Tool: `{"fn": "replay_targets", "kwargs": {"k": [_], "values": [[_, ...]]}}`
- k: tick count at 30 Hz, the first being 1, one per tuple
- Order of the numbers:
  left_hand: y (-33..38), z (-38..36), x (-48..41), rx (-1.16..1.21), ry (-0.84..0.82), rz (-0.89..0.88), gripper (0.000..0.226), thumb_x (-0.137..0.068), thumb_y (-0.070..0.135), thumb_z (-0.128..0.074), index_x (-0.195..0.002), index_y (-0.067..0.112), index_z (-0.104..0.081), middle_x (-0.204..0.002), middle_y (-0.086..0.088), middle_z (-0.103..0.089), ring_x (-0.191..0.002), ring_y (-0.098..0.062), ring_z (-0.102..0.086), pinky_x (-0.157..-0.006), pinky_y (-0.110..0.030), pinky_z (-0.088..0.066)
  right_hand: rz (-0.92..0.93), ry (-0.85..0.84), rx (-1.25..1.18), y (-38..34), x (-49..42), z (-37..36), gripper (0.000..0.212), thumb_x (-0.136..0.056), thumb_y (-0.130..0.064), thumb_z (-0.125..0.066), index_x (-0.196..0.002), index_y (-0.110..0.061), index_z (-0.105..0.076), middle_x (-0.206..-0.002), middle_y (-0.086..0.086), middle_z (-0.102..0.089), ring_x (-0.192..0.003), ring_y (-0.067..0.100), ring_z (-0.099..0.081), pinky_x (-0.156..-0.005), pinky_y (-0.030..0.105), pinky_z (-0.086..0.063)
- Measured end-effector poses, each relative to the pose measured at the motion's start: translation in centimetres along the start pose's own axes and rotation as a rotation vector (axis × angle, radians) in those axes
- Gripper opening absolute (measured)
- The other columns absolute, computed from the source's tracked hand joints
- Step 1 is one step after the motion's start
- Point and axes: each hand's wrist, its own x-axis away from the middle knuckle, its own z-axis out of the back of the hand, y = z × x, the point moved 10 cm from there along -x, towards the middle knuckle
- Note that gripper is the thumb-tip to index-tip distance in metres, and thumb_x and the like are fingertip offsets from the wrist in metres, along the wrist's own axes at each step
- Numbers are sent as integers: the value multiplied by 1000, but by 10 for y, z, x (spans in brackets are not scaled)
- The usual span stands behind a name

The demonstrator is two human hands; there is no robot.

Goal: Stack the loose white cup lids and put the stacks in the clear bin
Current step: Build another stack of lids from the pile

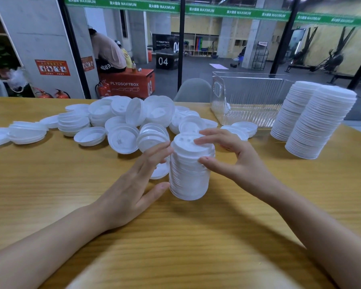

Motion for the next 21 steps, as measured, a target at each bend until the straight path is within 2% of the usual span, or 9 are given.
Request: {"fn": "replay_targets", "kwargs": {"k": [3,9,13,15,18,20,21], "values": [[1,-1,1,-11,-4,-3,57,-101,49,-41,-152,40,-18,-159,11,-20,-136,-11,-41,-107,-25,-38,11,15,-4,0,3,1,34,-76,-48,-69,-109,-37,-69,-131,-18,-58,-129,9,-49,-101,16,-33],[1,-2,0,-30,-23,3,52,-101,48,-40,-150,41,-23,-160,13,-20,-139,-12,-39,-107,-30,-39,22,14,-6,0,6,1,34,-77,-47,-70,-110,-35,-70,-132,-15,-57,-132,14,-48,-111,34,-35],[2,-2,0,-39,-26,-1,52,-101,47,-40,-150,42,-22,-160,13,-20,-139,-13,-39,-107,-31,-40,6,2,-32,-1,7,2,39,-79,-48,-68,-116,-35,-67,-134,-15,-57,-133,10,-46,-108,25,-34],[2,-2,0,-40,-26,3,53,-101,48,-40,-150,42,-22,-160,13,-20,-139,-13,-39,-107,-31,-40,-12,25,-56,2,6,7,41,-83,-48,-63,-119,-31,-66,-132,-15,-59,-132,9,-47,-105,26,-37],[1,-2,0,-40,-26,8,54,-101,46,-42,-151,40,-23,-160,12,-20,-139,-14,-39,-106,-32,-40,-47,118,-48,18,1,23,27,-91,-43,-59,-115,-32,-66,-124,-15,-62,-123,6,-52,-99,29,-41],[0,-3,0,-37,-28,10,54,-100,45,-42,-151,39,-23,-160,11,-20,-139,-15,-39,-106,-33,-40,-92,181,19,37,0,35,13,-95,-32,-62,-107,-36,-65,-119,-14,-64,-114,-4,-53,-93,25,-40],[0,-3,0,-35,-29,8,54,-100,45,-42,-150,39,-23,-160,11,-20,-139,-15,-39,-106,-34,-40,-121,197,81,47,1,40,13,-95,-26,-64,-104,-37,-64,-116,-14,-64,-110,-7,-52,-90,23,-37]]}}
